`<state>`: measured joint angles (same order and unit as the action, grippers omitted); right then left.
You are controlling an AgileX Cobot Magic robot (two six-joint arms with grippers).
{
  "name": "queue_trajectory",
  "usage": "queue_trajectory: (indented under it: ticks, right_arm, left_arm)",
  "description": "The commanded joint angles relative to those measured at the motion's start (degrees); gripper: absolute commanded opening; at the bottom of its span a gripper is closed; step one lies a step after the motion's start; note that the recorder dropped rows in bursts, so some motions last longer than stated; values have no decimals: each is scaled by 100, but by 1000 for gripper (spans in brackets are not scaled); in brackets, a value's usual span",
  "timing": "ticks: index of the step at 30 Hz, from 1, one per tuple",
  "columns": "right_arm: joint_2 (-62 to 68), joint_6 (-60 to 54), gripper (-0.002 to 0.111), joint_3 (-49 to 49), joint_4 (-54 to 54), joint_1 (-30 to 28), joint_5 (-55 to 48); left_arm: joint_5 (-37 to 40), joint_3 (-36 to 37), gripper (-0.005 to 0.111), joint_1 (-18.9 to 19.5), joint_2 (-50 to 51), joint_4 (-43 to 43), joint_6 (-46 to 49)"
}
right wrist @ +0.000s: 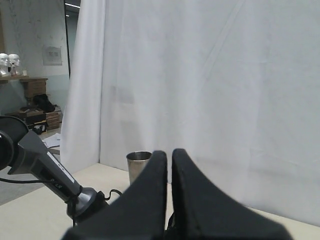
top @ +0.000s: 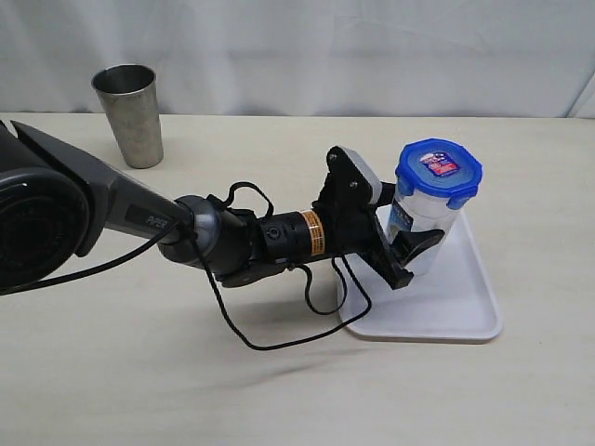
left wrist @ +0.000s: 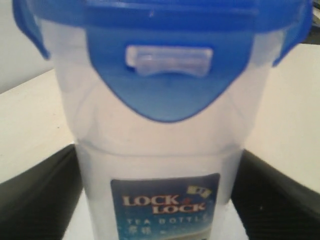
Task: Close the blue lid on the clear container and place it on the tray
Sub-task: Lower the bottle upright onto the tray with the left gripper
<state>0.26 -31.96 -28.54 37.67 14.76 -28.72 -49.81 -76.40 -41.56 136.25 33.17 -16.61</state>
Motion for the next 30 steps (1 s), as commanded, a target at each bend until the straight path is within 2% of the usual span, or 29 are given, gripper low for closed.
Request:
queue_trajectory:
  ticks: [1, 12, 17, 22, 30]
  right_arm:
    - [-26, 25, 4, 22, -28, -4, -28]
    - [-26, 25, 4, 22, -40, -4, -27]
    - [-26, 138, 4, 22, -150, -4, -27]
    - [-26, 138, 4, 22, -150, -4, -27]
    - [-26, 138, 4, 22, -150, -4, -27]
  left_arm:
    - [24, -35, 92, 11, 5, -568, -7]
    - [22, -35, 94, 24, 5, -195, -29]
    - [222, -35, 94, 24, -31, -166, -93]
    - [517, -27, 94, 24, -213, 363, -278]
    - [961, -27, 94, 24, -347, 532, -437]
